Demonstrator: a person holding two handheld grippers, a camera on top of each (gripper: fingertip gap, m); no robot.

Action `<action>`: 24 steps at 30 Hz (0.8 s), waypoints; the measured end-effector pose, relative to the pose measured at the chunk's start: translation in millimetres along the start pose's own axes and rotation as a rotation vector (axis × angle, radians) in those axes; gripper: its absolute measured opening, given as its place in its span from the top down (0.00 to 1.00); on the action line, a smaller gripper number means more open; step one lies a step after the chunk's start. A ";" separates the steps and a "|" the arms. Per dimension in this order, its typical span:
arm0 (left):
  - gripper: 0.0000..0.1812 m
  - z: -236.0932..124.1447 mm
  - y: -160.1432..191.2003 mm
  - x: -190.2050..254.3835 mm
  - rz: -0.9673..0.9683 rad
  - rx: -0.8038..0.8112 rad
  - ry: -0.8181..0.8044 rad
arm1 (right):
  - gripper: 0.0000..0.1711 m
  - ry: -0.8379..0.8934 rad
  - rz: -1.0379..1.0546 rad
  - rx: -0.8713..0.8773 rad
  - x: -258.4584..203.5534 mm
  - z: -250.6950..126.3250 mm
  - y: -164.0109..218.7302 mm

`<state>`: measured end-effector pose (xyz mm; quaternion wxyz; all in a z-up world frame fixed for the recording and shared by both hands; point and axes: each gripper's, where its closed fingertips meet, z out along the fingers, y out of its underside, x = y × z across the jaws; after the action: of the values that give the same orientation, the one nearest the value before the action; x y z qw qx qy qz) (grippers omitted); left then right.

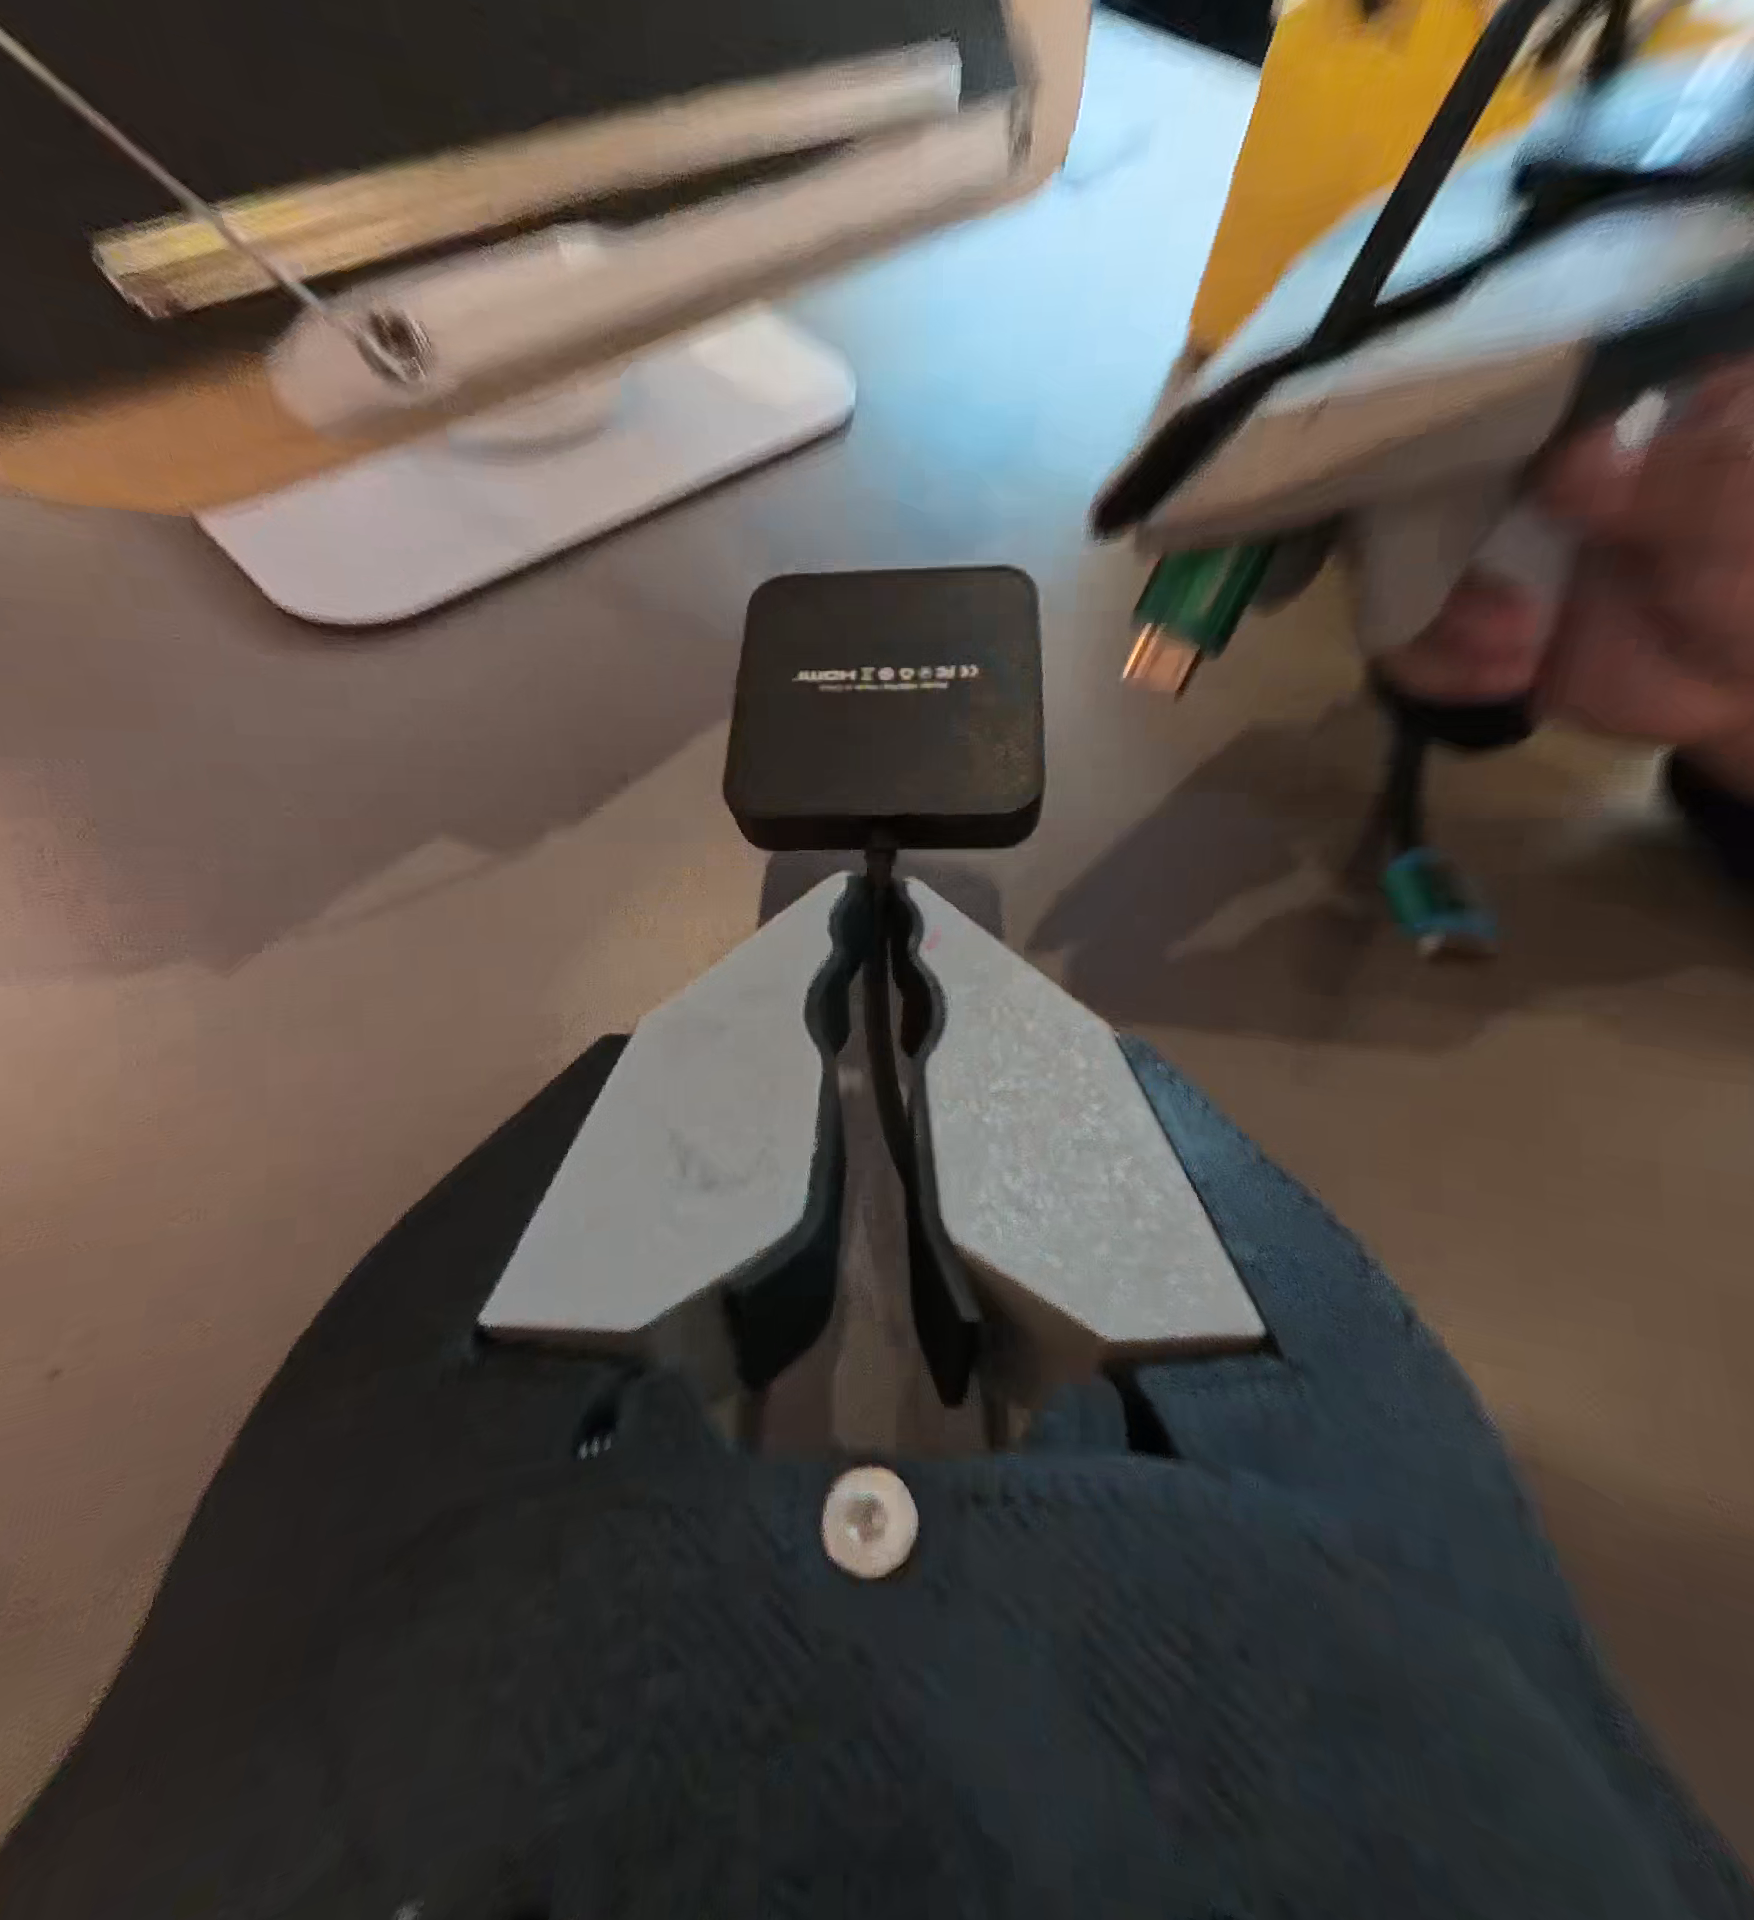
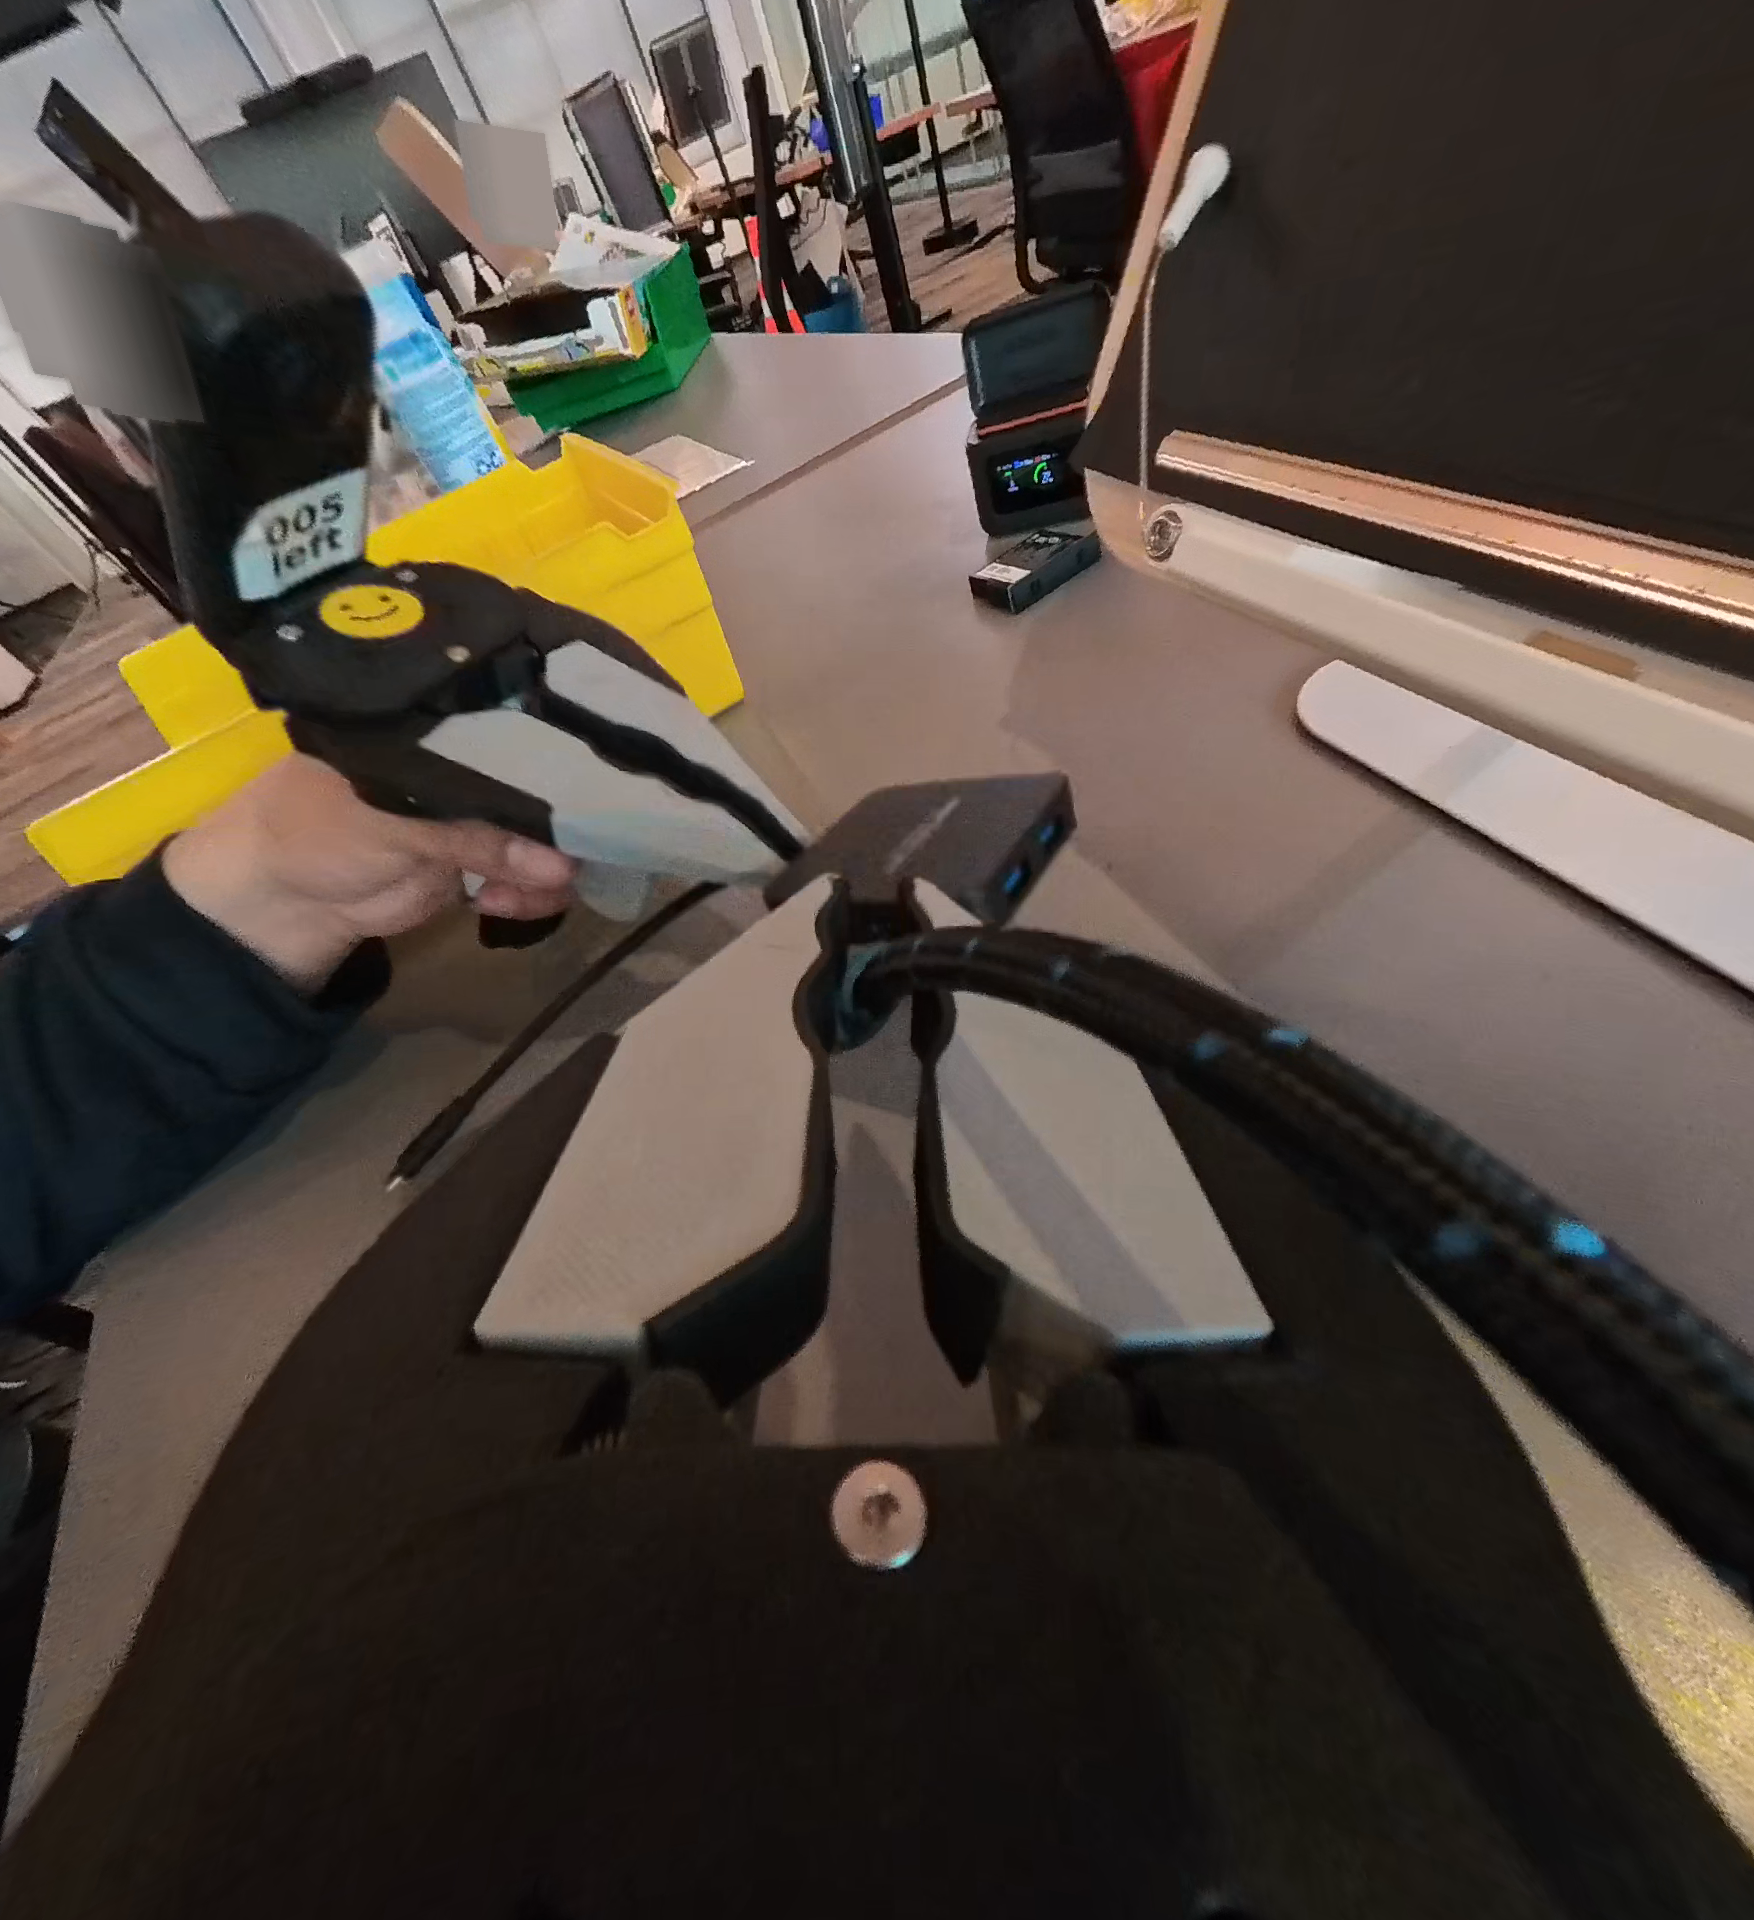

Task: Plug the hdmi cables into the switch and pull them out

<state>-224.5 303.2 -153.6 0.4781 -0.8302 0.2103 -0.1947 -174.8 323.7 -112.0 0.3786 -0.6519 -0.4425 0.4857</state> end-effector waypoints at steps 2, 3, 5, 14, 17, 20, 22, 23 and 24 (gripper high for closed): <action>0.99 -10.4 -19.0 4.6 -0.073 0.113 0.058 | 0.96 0.010 -0.006 -0.008 0.4 0.8 1.7; 0.99 -14.6 -25.4 8.4 -0.116 0.155 0.103 | 0.96 0.005 -0.002 -0.003 -0.6 0.6 1.1; 0.99 -19.5 -33.4 11.4 -0.184 0.214 0.160 | 0.97 -0.027 0.020 0.026 -4.7 -1.3 -3.2; 0.99 -15.6 -44.4 11.5 -0.081 0.276 0.064 | 0.97 -0.205 0.253 0.083 -13.1 -4.6 -9.9; 0.99 -20.1 -53.7 11.0 0.002 0.322 -0.007 | 0.97 -0.225 0.326 0.131 -7.6 -9.4 -16.1; 0.99 -18.7 -56.5 17.4 0.069 0.332 -0.024 | 0.97 -0.272 0.387 0.192 -8.6 -14.3 -26.3; 0.99 -14.2 -55.0 20.1 0.086 0.317 -0.036 | 0.97 -0.295 0.416 0.198 -9.1 -14.0 -26.6; 0.99 -11.0 -52.3 18.6 0.084 0.296 -0.053 | 0.96 -0.305 0.426 0.202 -9.5 -13.9 -26.9; 0.99 -8.0 -49.7 16.8 0.080 0.278 -0.069 | 0.93 -0.308 0.434 0.204 -9.3 -13.6 -26.9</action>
<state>-206.6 311.0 -104.2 0.6027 -0.7533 0.1976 -0.1741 -168.5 322.7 -81.1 0.2578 -0.6082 -0.2939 0.6908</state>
